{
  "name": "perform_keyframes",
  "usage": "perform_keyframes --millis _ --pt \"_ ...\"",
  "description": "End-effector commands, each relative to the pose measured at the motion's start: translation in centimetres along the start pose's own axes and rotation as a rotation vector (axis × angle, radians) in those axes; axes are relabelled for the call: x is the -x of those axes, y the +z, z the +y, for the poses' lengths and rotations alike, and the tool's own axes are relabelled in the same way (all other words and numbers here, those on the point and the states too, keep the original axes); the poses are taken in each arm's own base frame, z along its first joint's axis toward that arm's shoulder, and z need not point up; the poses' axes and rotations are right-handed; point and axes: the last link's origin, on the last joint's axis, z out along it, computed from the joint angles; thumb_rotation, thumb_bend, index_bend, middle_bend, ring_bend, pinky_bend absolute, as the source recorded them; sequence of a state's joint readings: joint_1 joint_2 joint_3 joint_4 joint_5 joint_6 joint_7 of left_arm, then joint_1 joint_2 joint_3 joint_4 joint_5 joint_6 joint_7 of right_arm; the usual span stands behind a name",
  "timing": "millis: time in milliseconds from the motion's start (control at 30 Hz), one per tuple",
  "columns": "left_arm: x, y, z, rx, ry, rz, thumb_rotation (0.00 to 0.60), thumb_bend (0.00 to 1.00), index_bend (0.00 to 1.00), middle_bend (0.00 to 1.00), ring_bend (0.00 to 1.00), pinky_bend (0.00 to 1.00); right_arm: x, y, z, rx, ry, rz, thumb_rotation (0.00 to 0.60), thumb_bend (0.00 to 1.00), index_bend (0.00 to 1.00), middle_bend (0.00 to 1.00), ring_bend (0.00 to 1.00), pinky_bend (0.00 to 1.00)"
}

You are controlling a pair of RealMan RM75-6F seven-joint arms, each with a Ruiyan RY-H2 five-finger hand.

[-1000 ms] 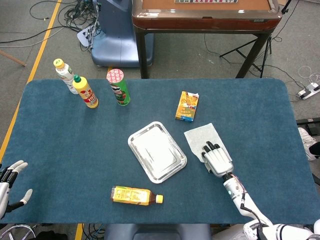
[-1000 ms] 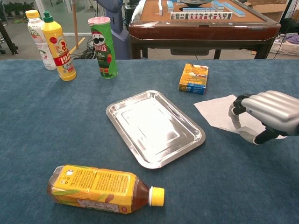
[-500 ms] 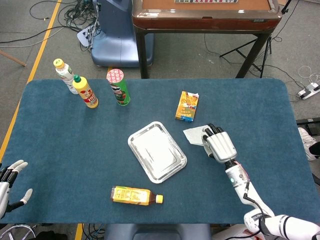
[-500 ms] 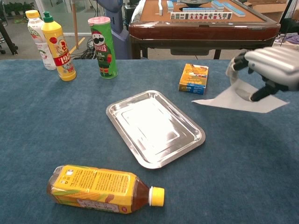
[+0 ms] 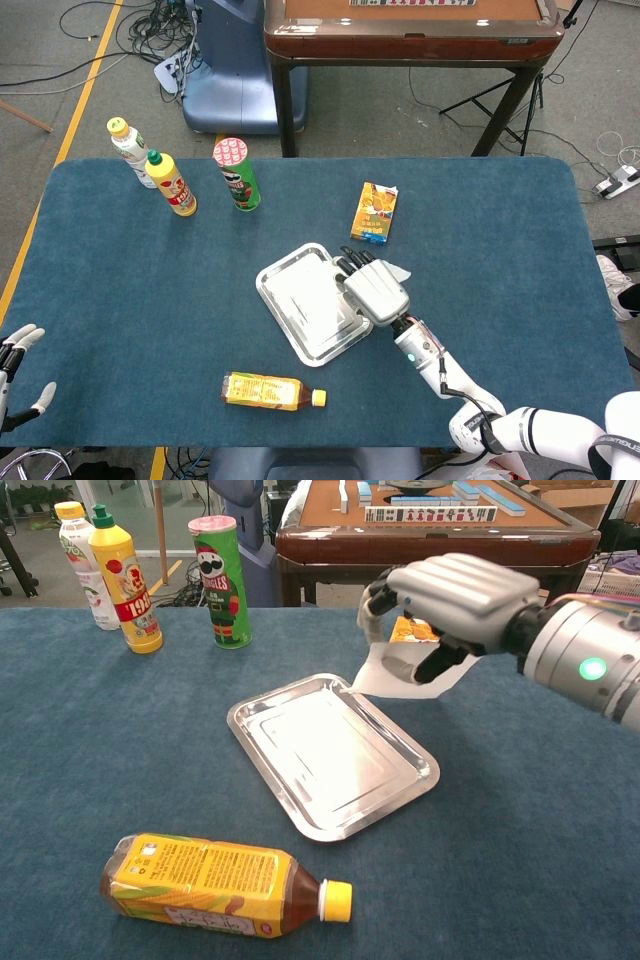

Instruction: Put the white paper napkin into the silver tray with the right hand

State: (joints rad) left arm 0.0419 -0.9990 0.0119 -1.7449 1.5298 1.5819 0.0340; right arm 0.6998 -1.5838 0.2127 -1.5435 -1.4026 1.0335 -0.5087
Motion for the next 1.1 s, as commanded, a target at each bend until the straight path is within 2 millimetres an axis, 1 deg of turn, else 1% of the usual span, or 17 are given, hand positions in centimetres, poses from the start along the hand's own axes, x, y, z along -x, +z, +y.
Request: perform_keyframes --millis 33,267,367,467,567,733,967,1100 --pt "0.0 -0.1 -0.2 -0.003 0.001 -0.001 0.600 0.27 0.18 0.16 0.15 0.00 1.3 0.2 -1.7 -0.050 -0.025 -0.040 0.600 0.45 0.56 0.29 0.13 0.33" --pt "-0.2 -0.3 -0.3 -0.004 -0.002 0.007 0.600 0.27 0.18 0.16 0.15 0.00 2.6 1.0 -5.3 -0.158 -0.038 -0.072 0.600 0.45 0.56 0.29 0.13 0.33" --pt "-0.3 -0.5 -0.4 -0.008 -0.004 0.013 0.600 0.27 0.18 0.16 0.15 0.00 2.7 1.3 -6.5 -0.197 -0.049 -0.069 0.600 0.45 0.56 0.29 0.13 0.33" --pt "-0.5 -0.7 -0.7 -0.019 -0.001 0.017 0.600 0.27 0.18 0.16 0.15 0.00 2.6 1.5 -7.1 -0.225 -0.061 -0.071 0.600 0.45 0.56 0.29 0.13 0.33" --pt "-0.5 -0.9 -0.8 -0.025 -0.001 0.020 0.600 0.27 0.18 0.16 0.15 0.00 2.6 1.5 -7.1 -0.242 -0.081 -0.070 0.600 0.45 0.56 0.29 0.13 0.33" --pt "-0.5 -1.1 -0.9 -0.028 0.002 0.019 0.600 0.27 0.18 0.16 0.15 0.00 2.5 1.3 -6.2 -0.259 -0.108 -0.077 0.600 0.45 0.56 0.29 0.13 0.33" --pt "-0.4 -1.1 -0.8 -0.027 0.004 0.017 0.600 0.27 0.18 0.16 0.15 0.00 3.6 0.4 -5.0 -0.304 -0.146 -0.110 0.600 0.45 0.56 0.30 0.13 0.33" --pt "-0.3 -1.1 -0.8 -0.029 0.004 0.015 0.600 0.27 0.18 0.16 0.15 0.00 4.2 0.4 -4.7 -0.318 -0.142 -0.119 0.600 0.45 0.56 0.30 0.13 0.33"
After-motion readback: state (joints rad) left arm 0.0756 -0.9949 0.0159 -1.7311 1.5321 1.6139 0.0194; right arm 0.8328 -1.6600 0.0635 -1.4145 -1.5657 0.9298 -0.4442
